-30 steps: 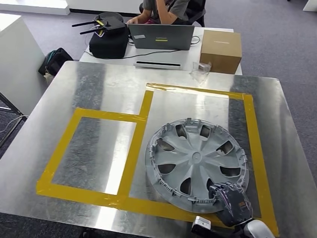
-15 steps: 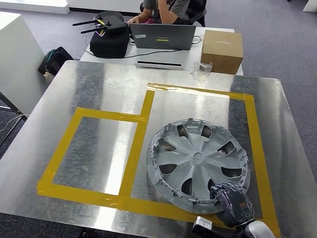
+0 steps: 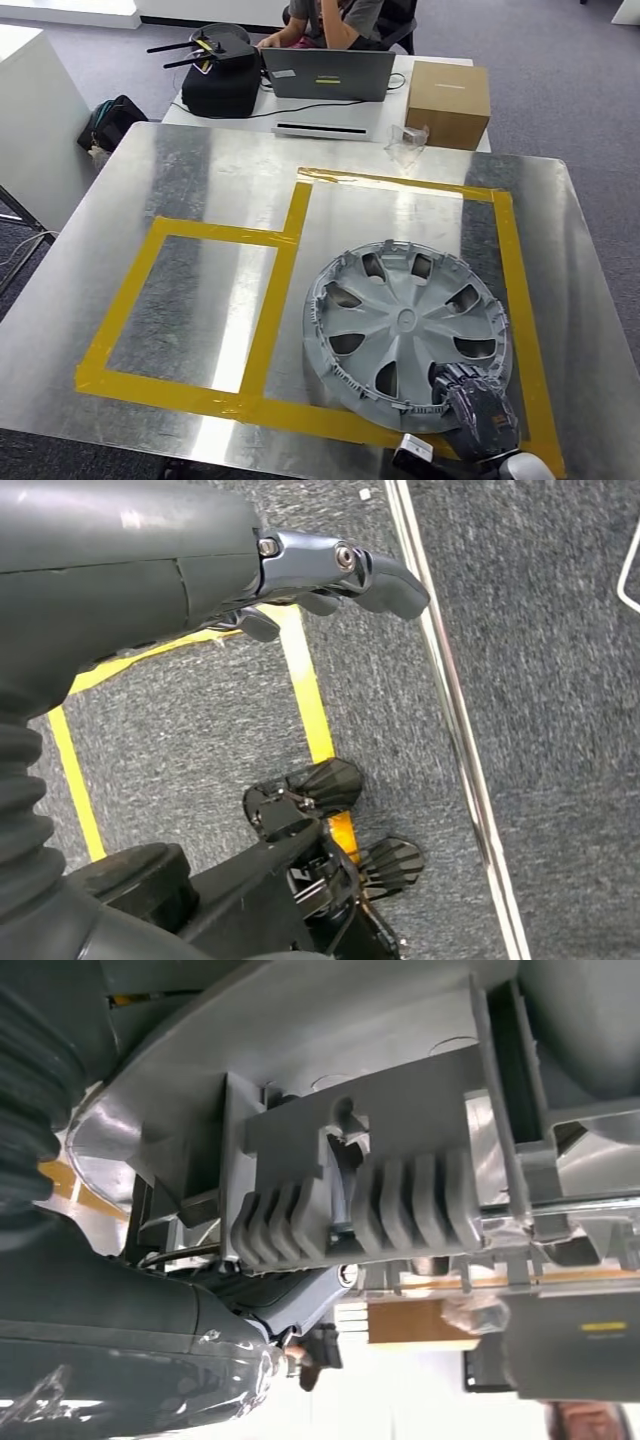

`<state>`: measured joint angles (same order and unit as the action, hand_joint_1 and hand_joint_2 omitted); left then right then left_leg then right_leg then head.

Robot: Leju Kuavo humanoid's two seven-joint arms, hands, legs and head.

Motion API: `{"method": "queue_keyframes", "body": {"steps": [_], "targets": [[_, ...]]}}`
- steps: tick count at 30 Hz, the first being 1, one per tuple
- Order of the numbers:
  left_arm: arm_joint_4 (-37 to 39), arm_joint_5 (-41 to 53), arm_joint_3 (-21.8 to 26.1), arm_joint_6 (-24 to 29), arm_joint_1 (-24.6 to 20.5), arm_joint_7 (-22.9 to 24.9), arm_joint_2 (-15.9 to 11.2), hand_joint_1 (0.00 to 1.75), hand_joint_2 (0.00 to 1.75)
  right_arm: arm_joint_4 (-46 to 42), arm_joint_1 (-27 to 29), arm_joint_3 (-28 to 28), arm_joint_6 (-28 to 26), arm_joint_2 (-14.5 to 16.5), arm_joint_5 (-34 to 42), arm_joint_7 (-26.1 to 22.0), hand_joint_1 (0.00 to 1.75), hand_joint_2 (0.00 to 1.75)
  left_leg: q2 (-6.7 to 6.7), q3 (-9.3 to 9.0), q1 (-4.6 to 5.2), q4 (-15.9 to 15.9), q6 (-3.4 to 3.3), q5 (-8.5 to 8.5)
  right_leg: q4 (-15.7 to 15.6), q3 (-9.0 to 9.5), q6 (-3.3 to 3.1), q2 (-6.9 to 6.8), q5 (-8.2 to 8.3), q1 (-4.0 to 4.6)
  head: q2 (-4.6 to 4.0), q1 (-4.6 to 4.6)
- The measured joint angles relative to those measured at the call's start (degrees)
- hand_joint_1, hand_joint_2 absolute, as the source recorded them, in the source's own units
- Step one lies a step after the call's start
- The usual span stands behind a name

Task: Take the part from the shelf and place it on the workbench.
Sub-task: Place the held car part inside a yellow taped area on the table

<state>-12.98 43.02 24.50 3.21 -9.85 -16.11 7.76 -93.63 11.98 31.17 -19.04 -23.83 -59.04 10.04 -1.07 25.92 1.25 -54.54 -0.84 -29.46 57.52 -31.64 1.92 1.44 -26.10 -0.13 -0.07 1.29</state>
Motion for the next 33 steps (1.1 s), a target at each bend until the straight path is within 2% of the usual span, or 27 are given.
{"method": "queue_keyframes", "body": {"steps": [10,12,14,15,16,18,19,20,21,22,23,24,26,27,30,33], "targets": [[0.0,-1.5,1.1,1.3,0.5,-1.4,-0.1,0.0,0.0,-2.8,3.3,-1.7,-4.8,1.7,7.3,-2.7,0.0,0.0,-0.01,0.07,0.15,-0.1,-0.23,-0.08,-0.1,-0.04,0.24,-0.03,0.08,-0.2,0.0,0.01],[0.0,-2.0,1.7,1.5,0.8,-1.9,-0.3,0.0,0.0,-5.6,5.3,-2.9,-7.2,2.3,9.8,-4.1,0.0,0.0,0.06,0.12,0.21,0.1,-0.7,0.25,-0.3,-0.06,0.73,0.07,0.4,-0.28,0.0,-0.01],[0.0,-2.3,2.3,1.6,0.9,-2.4,-0.4,0.0,0.0,-8.5,7.1,-4.3,-8.9,2.8,11.3,-5.0,0.0,0.0,0.28,-0.02,-0.06,0.7,-1.35,0.94,0.7,-0.81,1.32,-0.12,-0.35,-0.19,0.0,0.1],[0.0,-2.4,2.4,1.6,1.0,-2.4,-0.4,0.0,0.0,-8.9,7.3,-4.6,-9.0,2.9,11.3,-5.2,0.0,0.0,0.39,-0.08,-0.28,1.0,-1.53,1.2,2.8,-1.84,1.47,-0.36,-1.65,-0.1,0.0,0.23],[0.0,-2.4,2.5,1.6,1.0,-2.5,-0.4,0.0,0.0,-9.2,7.5,-4.9,-9.2,3.0,11.3,-5.3,0.0,0.0,0.49,-0.15,-0.4,1.1,-1.62,1.32,6.1,-3.44,1.59,-0.63,-3.4,-0.13,0.0,0.33],[0.0,-2.4,2.6,1.6,1.2,-2.5,-0.4,0.0,0.0,-9.4,7.9,-5.3,-9.4,3.2,11.2,-5.4,0.0,0.0,0.61,-0.11,-0.45,1.1,-1.66,1.32,14.1,-7.22,1.86,-0.9,-6.19,-0.29,0.0,0.42],[0.0,-2.5,2.7,1.6,1.3,-2.6,-0.4,0.0,0.0,-9.4,8.1,-5.5,-9.4,3.3,11.2,-5.5,0.0,0.0,0.63,-0.16,-0.47,1.1,-1.62,1.22,16.5,-8.48,1.98,-0.95,-6.26,-0.38,0.0,0.4],[0.0,-2.5,2.7,1.6,1.3,-2.6,-0.4,0.0,0.0,-9.5,8.3,-5.7,-9.4,3.4,11.2,-5.5,0.0,0.0,0.62,-0.28,-0.52,1.1,-1.52,1.05,16.6,-8.79,2.08,-0.98,-5.13,-0.46,0.0,0.42],[0.0,-2.5,2.7,1.6,1.3,-2.6,-0.4,0.0,0.0,-9.6,8.5,-5.9,-9.5,3.4,11.2,-5.6,0.0,0.0,0.6,-0.52,-0.62,1.1,-1.35,0.81,14.3,-7.96,2.19,-1.01,-2.98,-0.55,0.0,0.4],[0.0,-2.5,2.7,1.6,1.3,-2.7,-0.4,0.0,0.0,-9.8,8.6,-6.0,-9.6,3.5,11.2,-5.7,0.0,0.0,0.59,-0.85,-0.74,1.0,-1.09,0.5,10.5,-6.33,2.34,-1.09,-0.57,-0.67,0.0,0.41],[0.0,-2.5,2.8,1.6,1.3,-2.8,-0.4,0.0,0.0,-9.9,8.6,-6.2,-9.7,3.6,11.1,-5.9,0.0,0.0,0.56,-1.08,-0.79,1.0,-0.76,0.18,6.9,-4.35,2.46,-1.13,1.03,-0.65,-0.01,0.48],[0.0,-2.5,2.8,1.7,1.3,-2.8,-0.5,0.0,0.0,-10.0,8.7,-6.3,-9.8,3.7,11.1,-6.0,0.0,0.0,0.51,-1.22,-0.77,0.9,-0.41,-0.11,4.0,-2.8,2.42,-1.1,1.88,-0.64,0.0,0.55],[0.0,-2.5,2.9,1.7,1.2,-2.9,-0.5,0.0,0.0,-10.2,8.9,-6.5,-9.9,3.9,11.0,-6.3,0.0,0.0,0.42,-1.04,-0.6,0.5,0.06,-0.46,1.7,-1.28,1.82,-0.88,1.1,-0.6,0.01,0.51],[0.0,-2.5,2.9,1.8,1.2,-2.9,-0.5,0.0,0.0,-10.3,9.0,-6.6,-10.0,4.1,11.0,-6.4,0.0,0.0,0.4,-0.92,-0.54,0.3,-0.02,-0.47,1.2,-1.3,1.45,-0.75,0.84,-0.68,0.01,0.43],[0.0,-2.5,2.9,1.9,1.2,-2.9,-0.6,0.0,0.0,-10.3,9.2,-6.9,-9.7,4.4,11.2,-6.5,0.0,0.0,0.4,-0.61,-0.51,0.3,-0.87,-0.21,0.8,-1.52,1.05,-0.59,0.57,-0.72,0.0,0.2],[0.0,-2.4,3.0,1.9,1.1,-2.9,-0.5,0.0,0.0,-10.4,9.2,-7.4,-8.2,4.6,13.1,-6.8,0.0,0.0,0.41,-0.57,-0.61,0.5,-1.15,-0.07,0.8,-1.57,0.55,-0.55,0.45,-0.37,0.0,0.12]]}}
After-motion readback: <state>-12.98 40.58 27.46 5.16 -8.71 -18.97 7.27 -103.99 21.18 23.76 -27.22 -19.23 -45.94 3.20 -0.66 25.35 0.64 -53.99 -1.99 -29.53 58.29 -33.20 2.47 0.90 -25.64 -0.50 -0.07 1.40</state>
